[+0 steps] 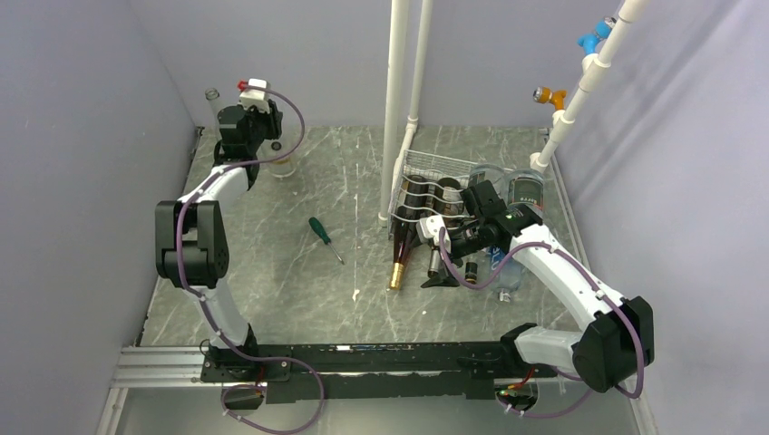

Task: Take the wine bottle off the wine rack
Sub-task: Place the wine bottle at the center of the board.

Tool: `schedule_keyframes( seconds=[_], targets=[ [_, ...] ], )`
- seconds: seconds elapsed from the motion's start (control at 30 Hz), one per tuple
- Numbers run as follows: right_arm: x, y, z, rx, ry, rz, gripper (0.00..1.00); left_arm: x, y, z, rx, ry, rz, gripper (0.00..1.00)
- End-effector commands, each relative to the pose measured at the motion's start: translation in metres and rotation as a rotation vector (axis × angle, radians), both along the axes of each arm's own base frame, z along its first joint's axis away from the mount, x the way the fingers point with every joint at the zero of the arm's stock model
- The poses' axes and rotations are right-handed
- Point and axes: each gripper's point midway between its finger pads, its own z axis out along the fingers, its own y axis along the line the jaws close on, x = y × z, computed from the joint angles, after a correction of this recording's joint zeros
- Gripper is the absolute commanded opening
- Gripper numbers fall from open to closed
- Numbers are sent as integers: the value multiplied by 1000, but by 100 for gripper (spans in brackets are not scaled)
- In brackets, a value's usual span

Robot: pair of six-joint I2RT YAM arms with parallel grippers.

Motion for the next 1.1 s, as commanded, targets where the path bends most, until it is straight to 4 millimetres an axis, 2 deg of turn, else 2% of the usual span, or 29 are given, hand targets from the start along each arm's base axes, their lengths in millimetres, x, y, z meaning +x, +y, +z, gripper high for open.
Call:
schedule_keyframes(
  seconds=[0.0,0.3,0.5,0.63,0.67,0.77,0.87,1.07],
  targets=[
    [3,4,2,24,-36,21,100,5,9,130,22,-361,43,0],
    [4,4,0,17,-34,16,100,25,18,114,33,-328,94,0],
    [5,3,-2,9,-34,14,100,30,23,107,48,-318,120,0],
    [6,3,-3,6,-32,12,100,27,25,98,45,-307,134,10],
    [6,3,-3,6,-31,13,100,26,26,97,41,-305,135,15],
    [6,3,-3,5,-32,11,100,23,26,94,21,-301,142,46],
    [7,3,-3,4,-31,9,100,18,29,97,0,-295,160,71],
    [6,3,-3,5,-29,8,100,1,27,115,-34,-314,151,90]
  ],
)
